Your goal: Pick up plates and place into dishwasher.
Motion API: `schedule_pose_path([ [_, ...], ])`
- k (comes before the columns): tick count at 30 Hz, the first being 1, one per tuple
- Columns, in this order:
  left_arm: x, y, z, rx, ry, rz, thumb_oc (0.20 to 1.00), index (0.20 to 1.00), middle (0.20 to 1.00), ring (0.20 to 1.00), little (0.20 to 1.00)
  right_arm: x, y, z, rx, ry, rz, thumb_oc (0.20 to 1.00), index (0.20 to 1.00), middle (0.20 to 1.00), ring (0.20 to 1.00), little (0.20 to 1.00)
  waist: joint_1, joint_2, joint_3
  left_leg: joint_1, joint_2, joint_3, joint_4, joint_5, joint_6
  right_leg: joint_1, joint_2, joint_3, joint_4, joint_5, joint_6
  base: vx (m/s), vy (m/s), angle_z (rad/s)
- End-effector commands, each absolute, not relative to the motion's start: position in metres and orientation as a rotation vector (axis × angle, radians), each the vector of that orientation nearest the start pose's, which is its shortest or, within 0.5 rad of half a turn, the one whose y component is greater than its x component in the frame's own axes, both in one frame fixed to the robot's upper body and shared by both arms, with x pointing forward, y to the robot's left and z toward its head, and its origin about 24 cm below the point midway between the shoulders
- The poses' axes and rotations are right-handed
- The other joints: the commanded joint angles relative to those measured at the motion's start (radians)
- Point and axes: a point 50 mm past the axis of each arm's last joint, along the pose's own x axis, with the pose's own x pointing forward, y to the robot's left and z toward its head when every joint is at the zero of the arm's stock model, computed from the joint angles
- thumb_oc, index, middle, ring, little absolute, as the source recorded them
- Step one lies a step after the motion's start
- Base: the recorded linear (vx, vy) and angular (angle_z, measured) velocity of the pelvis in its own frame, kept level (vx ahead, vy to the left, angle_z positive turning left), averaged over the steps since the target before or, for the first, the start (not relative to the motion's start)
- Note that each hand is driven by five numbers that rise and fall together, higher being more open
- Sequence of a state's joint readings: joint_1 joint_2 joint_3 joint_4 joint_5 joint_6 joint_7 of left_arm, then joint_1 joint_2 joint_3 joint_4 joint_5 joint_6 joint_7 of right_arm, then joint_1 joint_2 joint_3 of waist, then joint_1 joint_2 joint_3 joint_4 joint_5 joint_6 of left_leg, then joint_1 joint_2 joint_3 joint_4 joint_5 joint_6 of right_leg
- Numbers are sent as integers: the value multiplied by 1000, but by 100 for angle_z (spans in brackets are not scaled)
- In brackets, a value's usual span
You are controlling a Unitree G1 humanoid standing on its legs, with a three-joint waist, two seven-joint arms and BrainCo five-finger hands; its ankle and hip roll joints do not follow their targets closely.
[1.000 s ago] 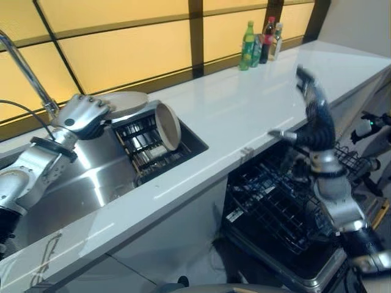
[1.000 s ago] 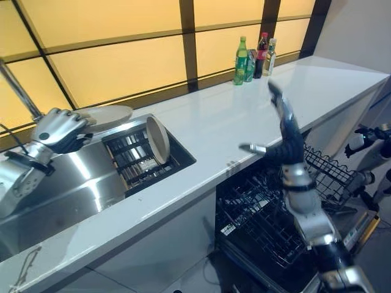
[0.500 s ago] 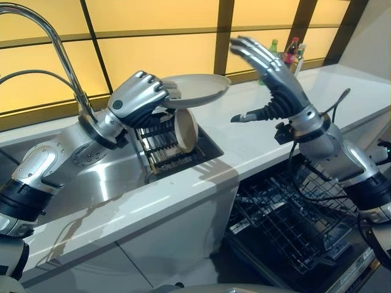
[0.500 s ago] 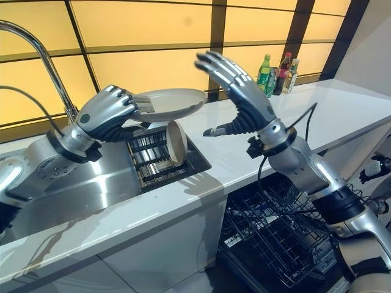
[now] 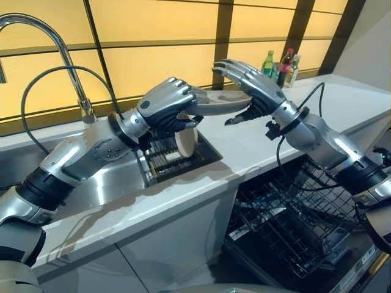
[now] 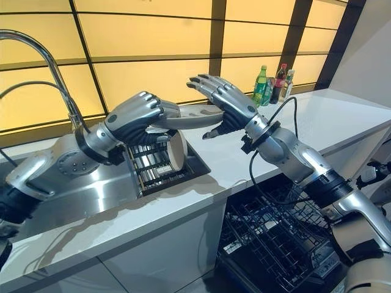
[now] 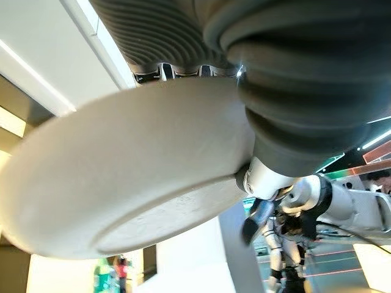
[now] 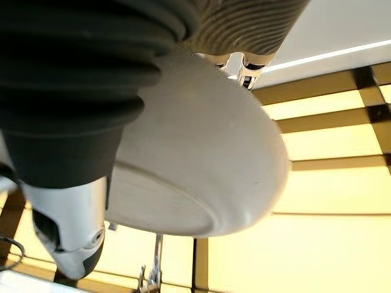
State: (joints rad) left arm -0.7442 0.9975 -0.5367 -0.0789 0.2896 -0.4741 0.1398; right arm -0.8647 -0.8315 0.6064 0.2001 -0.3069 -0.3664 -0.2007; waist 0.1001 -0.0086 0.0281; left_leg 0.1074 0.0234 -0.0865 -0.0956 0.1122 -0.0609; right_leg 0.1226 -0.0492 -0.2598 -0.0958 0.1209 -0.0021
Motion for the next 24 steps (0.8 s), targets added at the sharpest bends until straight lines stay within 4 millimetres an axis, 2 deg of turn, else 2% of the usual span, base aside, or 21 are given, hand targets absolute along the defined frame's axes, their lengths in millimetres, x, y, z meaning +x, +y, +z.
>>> schedule_pose_path([
  [1,283,119,284,1127,-1226,-464,200,200,200,200,200,335,-120,273,-1248,-1006,341,200,200,200,200,200,23,1,25,16,-93,14,9,-145,50,53,-18,-13,13,-146,89,0,0,0],
  [10,284,124,283,1141,-1201,-443,200,200,200,200,200,334,-127,274,-1081,-1003,304,200,200,200,200,200,24,5,27,19,-94,10,9,-147,51,56,-18,-8,14,-146,88,0,0,0],
  [20,287,139,279,1186,-1157,-389,200,200,200,200,200,326,-146,272,-1022,-1019,242,200,200,200,200,200,8,8,33,27,-92,22,9,-152,54,56,-15,8,15,-147,90,0,0,0],
  [21,287,140,278,1190,-1146,-383,385,385,385,385,385,325,-148,271,-1020,-1017,240,200,200,200,200,200,7,8,33,28,-92,24,9,-152,55,56,-15,9,14,-147,91,0,0,0],
  [22,289,144,276,1201,-1121,-369,1000,1000,1000,1000,1000,324,-151,269,-1011,-1011,237,200,200,200,200,200,4,8,34,29,-91,27,9,-153,56,55,-14,12,15,-147,91,0,0,0],
  [24,293,154,273,1246,-1078,-322,1000,1000,1000,1000,1000,322,-158,264,-1025,-997,233,200,200,200,200,200,-3,10,35,30,-90,32,9,-155,56,54,-14,17,16,-146,92,0,0,0],
])
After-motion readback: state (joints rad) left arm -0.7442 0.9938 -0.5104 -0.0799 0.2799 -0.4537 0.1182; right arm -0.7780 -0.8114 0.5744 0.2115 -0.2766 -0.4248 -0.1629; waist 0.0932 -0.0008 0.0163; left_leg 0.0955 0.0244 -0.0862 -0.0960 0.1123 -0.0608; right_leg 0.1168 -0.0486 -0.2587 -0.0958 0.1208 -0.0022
